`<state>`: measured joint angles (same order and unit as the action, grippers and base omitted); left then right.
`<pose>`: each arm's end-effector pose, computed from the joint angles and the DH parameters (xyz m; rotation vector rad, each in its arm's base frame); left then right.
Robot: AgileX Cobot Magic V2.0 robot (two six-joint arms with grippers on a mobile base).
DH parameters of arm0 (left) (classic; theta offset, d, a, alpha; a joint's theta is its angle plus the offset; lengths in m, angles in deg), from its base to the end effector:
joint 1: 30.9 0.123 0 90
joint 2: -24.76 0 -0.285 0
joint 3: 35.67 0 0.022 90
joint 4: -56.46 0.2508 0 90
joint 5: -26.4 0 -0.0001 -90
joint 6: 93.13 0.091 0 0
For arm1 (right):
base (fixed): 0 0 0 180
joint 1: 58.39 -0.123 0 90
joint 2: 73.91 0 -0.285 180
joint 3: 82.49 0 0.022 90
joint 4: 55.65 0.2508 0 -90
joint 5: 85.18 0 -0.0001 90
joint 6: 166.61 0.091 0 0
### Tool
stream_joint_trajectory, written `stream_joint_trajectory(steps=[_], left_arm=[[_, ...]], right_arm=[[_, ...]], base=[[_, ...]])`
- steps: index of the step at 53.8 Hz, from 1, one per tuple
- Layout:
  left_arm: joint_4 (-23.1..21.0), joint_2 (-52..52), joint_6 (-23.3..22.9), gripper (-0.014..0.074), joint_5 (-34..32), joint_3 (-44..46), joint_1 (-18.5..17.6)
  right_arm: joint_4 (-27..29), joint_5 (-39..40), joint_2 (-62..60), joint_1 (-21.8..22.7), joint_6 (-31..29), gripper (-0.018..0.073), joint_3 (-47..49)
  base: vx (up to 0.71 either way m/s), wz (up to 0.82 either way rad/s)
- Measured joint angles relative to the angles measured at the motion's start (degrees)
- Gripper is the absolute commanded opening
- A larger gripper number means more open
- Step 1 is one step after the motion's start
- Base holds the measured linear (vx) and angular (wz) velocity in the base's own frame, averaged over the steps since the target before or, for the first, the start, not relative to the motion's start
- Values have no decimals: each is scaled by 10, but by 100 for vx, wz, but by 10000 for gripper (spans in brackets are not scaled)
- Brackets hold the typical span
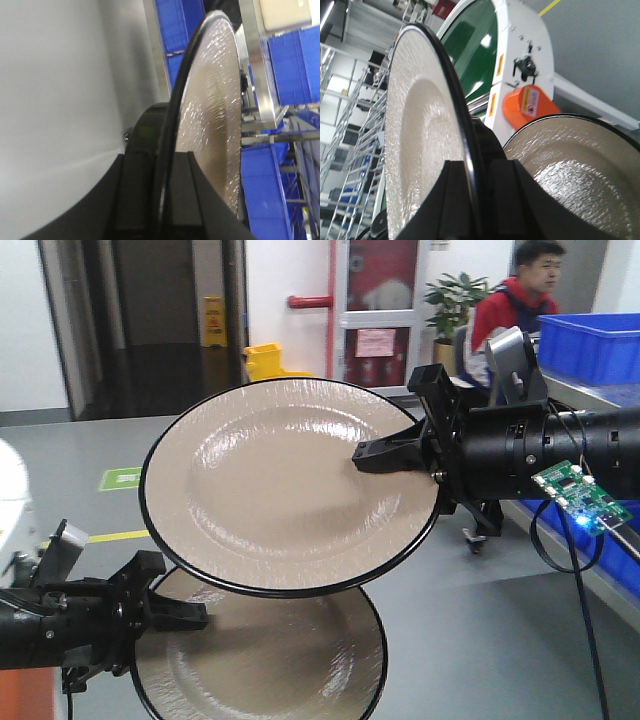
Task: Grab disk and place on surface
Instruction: 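Hold both plates raised while the base turns away from the conveyor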
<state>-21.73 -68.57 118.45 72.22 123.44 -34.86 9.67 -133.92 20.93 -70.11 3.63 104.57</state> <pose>0.3014 -0.0850 0.2865 -0.2831 2.2704 -1.2882 0.3152 0.1289 0.4124 0.0833 2.1254 1.3620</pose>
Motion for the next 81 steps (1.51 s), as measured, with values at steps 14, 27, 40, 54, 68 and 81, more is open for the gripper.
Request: stream_joint_trajectory(steps=[14,27,40,54,68,81], left_arm=[[0,0,0,-1,-1,0,0],[0,0,0,-1,-1,0,0],[0,0,0,-1,0,0,0],[0,0,0,-1,0,0,0],[0,0,0,-1,0,0,0],[0,0,0,-1,0,0,0]], right_arm=[[0,0,0,0,0,-8,0],[0,0,0,0,0,-8,0],[0,0,0,0,0,-8,0],[0,0,0,0,0,-8,0],[0,0,0,0,0,-8,0],[0,-1,0,0,0,-8,0]], base=[[14,-34],[17,-29],[19,-20],[22,-8],[28,6],[33,13]])
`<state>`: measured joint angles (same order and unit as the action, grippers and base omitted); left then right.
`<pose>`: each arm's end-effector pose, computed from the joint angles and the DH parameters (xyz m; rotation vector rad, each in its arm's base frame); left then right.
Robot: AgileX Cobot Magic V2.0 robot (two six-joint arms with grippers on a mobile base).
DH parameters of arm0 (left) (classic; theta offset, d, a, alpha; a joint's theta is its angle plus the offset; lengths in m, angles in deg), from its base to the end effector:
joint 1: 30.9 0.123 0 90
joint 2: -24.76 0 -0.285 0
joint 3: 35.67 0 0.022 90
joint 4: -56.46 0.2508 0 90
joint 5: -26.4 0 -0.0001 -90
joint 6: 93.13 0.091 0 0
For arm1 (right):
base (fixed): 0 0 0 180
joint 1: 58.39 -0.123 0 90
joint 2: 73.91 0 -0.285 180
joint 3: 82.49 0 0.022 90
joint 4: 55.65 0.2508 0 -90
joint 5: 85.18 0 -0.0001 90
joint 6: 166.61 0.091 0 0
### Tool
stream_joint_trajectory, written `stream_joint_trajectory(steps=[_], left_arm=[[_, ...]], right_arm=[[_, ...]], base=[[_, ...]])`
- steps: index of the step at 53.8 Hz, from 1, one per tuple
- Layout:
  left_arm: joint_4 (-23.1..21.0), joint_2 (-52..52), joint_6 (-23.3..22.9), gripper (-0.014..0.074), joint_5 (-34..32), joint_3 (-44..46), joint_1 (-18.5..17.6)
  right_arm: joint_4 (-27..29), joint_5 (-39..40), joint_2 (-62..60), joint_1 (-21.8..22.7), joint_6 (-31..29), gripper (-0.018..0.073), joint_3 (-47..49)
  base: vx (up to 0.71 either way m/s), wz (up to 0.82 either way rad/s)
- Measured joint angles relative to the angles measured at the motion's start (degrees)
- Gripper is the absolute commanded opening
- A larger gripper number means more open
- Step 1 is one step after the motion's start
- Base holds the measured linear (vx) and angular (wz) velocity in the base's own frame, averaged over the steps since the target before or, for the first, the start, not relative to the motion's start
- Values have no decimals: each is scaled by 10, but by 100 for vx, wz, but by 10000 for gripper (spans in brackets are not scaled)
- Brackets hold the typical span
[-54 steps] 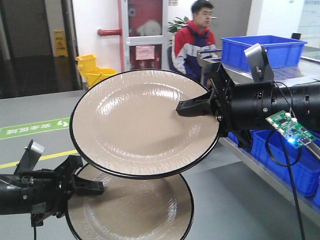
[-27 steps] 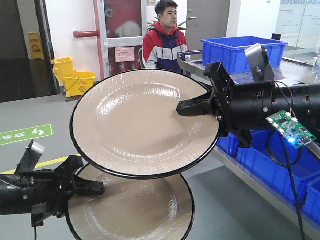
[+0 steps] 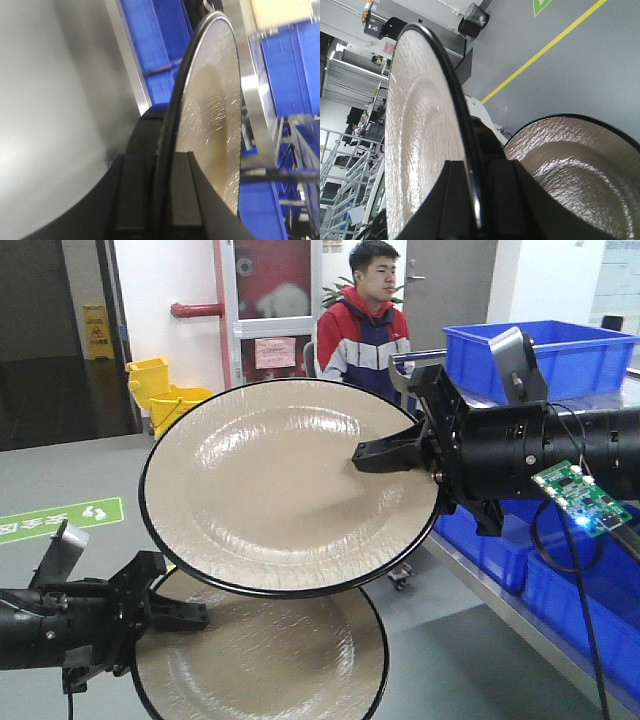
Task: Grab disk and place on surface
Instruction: 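Hold both plates raised while the base turns away from the conveyor, then hold both plates while the base drives up to the steel table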
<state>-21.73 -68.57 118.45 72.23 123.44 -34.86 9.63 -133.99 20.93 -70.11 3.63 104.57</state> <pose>0.3014 -0.0850 0.2865 -0.2830 2.2704 -1.2884 0.3151 0.1290 0.4124 0.0821 2.1266 1.3618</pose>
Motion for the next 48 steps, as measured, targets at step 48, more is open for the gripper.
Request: stream_joint_trajectory(steps=[48], left_arm=[[0,0,0,-1,-2,0,0]], right_arm=[[0,0,0,0,0,-8,0]], base=[[40,-2]])
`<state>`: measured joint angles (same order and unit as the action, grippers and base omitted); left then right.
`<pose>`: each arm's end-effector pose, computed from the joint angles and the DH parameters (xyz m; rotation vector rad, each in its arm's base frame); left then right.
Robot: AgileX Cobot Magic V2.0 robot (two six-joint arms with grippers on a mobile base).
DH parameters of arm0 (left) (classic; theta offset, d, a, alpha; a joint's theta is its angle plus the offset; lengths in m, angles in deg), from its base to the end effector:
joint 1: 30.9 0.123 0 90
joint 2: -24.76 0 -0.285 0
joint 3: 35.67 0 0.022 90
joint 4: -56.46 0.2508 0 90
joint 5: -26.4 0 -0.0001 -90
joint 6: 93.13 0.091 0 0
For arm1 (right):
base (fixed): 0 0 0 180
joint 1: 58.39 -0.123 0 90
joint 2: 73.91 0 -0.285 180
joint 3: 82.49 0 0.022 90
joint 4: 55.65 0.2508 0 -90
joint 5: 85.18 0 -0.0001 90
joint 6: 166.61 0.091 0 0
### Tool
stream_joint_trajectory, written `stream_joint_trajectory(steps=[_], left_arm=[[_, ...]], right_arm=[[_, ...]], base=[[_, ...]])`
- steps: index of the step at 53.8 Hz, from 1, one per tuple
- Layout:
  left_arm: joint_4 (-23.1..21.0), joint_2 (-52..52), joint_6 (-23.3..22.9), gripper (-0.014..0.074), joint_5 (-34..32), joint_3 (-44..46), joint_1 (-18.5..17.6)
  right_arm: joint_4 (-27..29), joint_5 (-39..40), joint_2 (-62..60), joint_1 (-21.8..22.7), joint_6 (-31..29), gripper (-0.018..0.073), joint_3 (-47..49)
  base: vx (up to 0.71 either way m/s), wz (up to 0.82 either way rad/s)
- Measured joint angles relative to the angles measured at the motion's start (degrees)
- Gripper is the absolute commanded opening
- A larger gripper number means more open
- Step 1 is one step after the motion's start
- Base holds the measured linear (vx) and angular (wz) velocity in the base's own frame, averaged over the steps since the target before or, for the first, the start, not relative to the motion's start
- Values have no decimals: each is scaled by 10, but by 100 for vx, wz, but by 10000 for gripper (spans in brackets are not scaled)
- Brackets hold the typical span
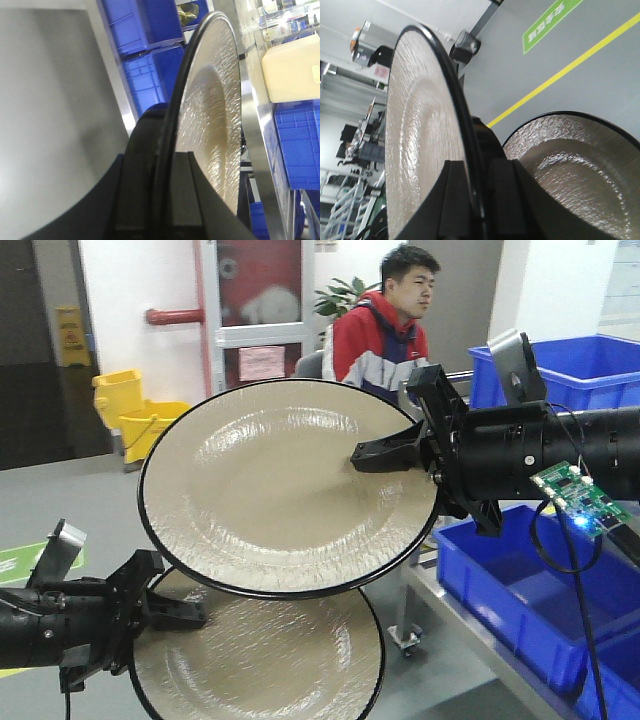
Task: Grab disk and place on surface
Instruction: 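Hold both plates while the base drives up to the steel table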
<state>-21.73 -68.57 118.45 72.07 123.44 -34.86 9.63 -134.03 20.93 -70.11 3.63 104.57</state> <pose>0.3016 -0.0848 0.2865 -0.2849 2.2695 -1.2857 0.3150 0.1290 0.4123 0.0816 2.1271 1.3622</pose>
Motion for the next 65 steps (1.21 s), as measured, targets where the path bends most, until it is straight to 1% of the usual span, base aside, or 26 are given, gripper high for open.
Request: stream_joint_trajectory(steps=[19,50,65], left_arm=[[0,0,0,-1,-3,0,0],[-1,-1,0,-1,-5,0,0],[-1,-1,0,-1,-5,0,0]], right_arm=[[1,0,0,0,0,-8,0],[0,1,0,0,0,-8,0],[0,1,0,0,0,-8,1]], base=[[42,-50],[35,-81],[29,-68]])
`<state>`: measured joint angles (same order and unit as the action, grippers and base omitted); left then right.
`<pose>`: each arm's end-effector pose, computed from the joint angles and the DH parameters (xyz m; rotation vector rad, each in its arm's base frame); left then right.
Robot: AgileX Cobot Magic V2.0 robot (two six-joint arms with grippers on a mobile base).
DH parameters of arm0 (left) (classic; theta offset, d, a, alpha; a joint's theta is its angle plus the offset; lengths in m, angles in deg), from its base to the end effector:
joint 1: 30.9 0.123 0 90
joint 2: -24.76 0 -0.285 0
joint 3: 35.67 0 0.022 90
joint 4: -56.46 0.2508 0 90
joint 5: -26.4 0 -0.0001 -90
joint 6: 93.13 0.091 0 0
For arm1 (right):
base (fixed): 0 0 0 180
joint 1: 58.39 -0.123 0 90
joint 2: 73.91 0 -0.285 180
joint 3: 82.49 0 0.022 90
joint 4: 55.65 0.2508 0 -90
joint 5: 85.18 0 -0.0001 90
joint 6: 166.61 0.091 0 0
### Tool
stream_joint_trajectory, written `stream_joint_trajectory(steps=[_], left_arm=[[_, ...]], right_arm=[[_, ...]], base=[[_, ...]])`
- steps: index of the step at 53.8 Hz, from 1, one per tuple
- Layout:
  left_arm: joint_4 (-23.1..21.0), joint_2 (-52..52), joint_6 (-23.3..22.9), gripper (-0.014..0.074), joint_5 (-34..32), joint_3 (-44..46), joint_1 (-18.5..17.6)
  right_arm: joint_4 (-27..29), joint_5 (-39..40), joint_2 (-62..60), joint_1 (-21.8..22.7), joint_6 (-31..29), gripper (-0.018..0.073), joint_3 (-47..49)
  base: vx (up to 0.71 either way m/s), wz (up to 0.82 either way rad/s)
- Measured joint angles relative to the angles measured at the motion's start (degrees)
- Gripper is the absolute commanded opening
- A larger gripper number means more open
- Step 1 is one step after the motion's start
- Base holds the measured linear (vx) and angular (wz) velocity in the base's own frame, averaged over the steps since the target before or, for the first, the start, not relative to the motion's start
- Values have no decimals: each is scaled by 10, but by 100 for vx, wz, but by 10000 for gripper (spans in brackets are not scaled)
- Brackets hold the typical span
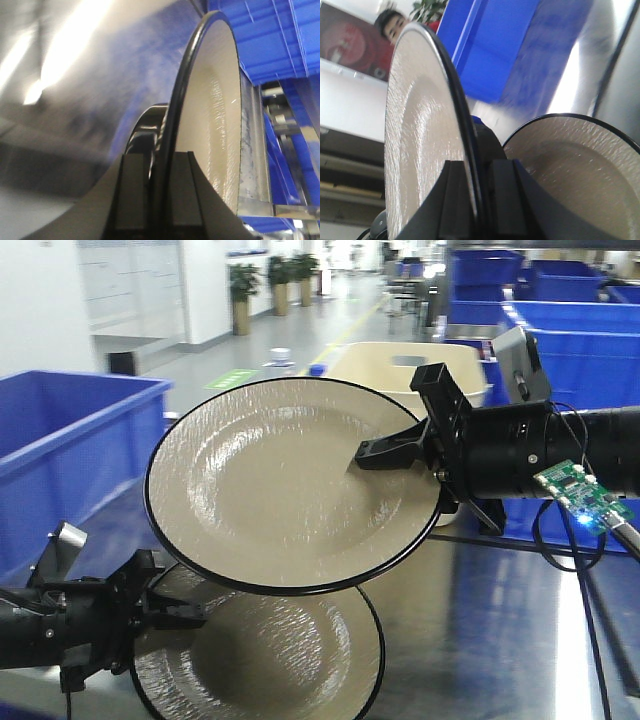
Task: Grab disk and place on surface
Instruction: 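Hold both plates while the base drives up to the steel table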
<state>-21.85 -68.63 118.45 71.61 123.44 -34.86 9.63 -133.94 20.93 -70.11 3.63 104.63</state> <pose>0.3024 -0.0844 0.2862 -0.2928 2.2663 -1.2801 0.3152 0.1289 0.4127 0.0821 2.1250 1.3614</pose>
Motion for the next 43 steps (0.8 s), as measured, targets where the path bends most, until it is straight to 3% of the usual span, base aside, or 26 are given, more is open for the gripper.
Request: stream_joint_trajectory(steps=[23,43], left_arm=[[0,0,0,-1,4,0,0],[0,0,0,-1,4,0,0]], right_arm=[[0,0,0,0,0,-8,0],[0,0,0,0,0,-8,0]], base=[[23,-46],[17,-10]])
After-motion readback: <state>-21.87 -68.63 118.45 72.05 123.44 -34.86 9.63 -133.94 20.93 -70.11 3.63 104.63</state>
